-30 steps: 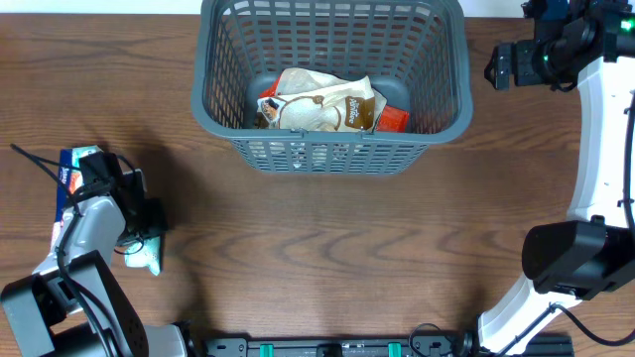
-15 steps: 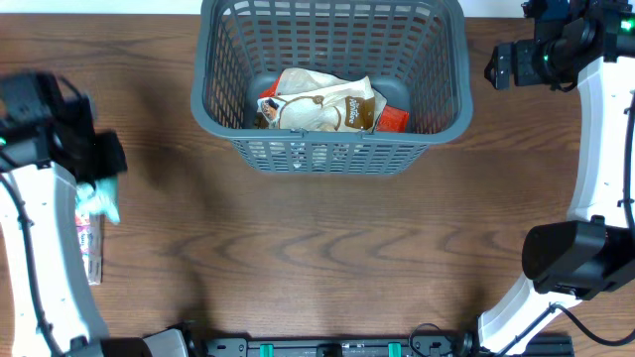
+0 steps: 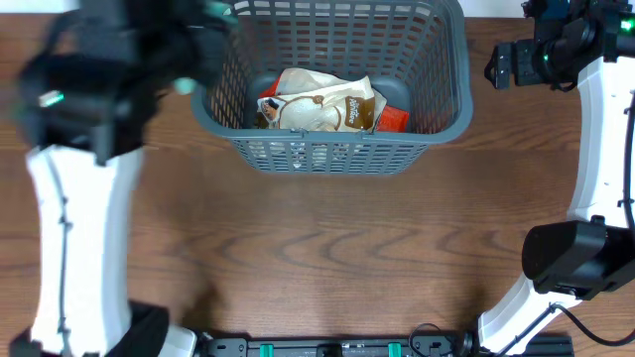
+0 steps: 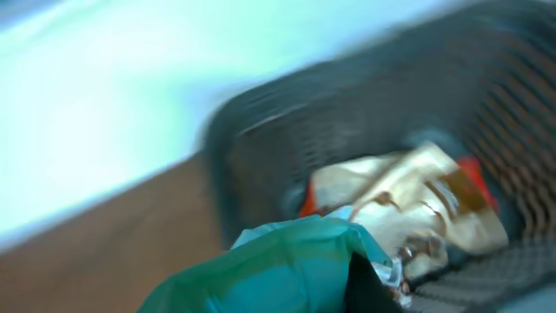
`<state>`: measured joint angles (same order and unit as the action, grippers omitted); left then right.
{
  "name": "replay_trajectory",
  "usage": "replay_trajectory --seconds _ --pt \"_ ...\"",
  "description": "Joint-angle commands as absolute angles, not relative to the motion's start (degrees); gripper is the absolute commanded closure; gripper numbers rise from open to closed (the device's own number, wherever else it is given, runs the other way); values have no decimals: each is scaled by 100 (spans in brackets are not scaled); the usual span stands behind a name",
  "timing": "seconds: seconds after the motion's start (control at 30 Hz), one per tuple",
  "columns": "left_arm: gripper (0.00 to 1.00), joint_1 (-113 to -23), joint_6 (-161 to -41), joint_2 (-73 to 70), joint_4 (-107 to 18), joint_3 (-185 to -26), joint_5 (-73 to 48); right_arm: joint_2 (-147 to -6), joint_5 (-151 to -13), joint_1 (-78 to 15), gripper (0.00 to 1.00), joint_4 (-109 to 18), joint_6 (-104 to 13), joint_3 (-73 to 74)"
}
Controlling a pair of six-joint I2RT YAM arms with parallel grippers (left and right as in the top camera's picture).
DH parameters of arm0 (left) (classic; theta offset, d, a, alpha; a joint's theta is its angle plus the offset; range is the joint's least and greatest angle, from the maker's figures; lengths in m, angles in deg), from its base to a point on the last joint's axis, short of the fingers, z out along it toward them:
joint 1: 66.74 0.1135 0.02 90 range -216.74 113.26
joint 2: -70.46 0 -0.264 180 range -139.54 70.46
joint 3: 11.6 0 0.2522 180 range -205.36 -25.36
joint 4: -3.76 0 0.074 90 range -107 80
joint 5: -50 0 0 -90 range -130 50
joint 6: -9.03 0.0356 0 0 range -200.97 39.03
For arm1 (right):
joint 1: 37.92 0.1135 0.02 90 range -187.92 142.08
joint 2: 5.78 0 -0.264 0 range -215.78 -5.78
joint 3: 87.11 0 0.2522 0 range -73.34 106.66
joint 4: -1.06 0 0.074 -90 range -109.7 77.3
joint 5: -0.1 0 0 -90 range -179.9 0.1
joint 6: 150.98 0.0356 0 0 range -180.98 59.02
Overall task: Pack container
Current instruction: 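Carry the wipe pack over the basket and release it inside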
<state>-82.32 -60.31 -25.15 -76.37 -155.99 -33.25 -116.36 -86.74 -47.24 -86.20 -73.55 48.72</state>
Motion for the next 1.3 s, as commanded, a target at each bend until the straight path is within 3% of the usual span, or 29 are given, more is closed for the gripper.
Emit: replay_trajectory --seconds 0.0,0.27,0.73,0.9,0.93,1.0,1.2,1.27 --pt "94 -8883 -4208 -3046 -7540 -15686 -3140 -11680 -8670 -4803 1 -8615 -7484 4874" --pt "94 -9252 -2582 -3918 -6858 -15684 -2842 -11680 -8668 -4803 1 -8622 -7495 4874" --pt "94 -9204 -2899 -5518 -7112 -15684 -2560 -11680 -8670 -4807 1 -8626 -7495 4874" --pt "70 -9206 -3080 -5695 -7123 -15684 -2558 -11680 -8670 -4807 1 -8644 -7495 4874" --pt "61 -9206 -3095 -5693 -7121 -15684 -2560 -11680 -8670 -4807 1 -8661 -7495 4874" --pt "29 -9204 -3248 -5632 -7121 -15684 -2560 -11680 -8672 -4809 1 -8707 -7497 4874" --pt "10 -9147 -3683 -5195 -7228 -15686 -2569 -11680 -8670 -4812 1 -8729 -7500 4874" --pt "8 -9073 -3860 -4893 -7317 -15686 -2691 -11680 -8670 -4812 1 -8731 -7500 4874"
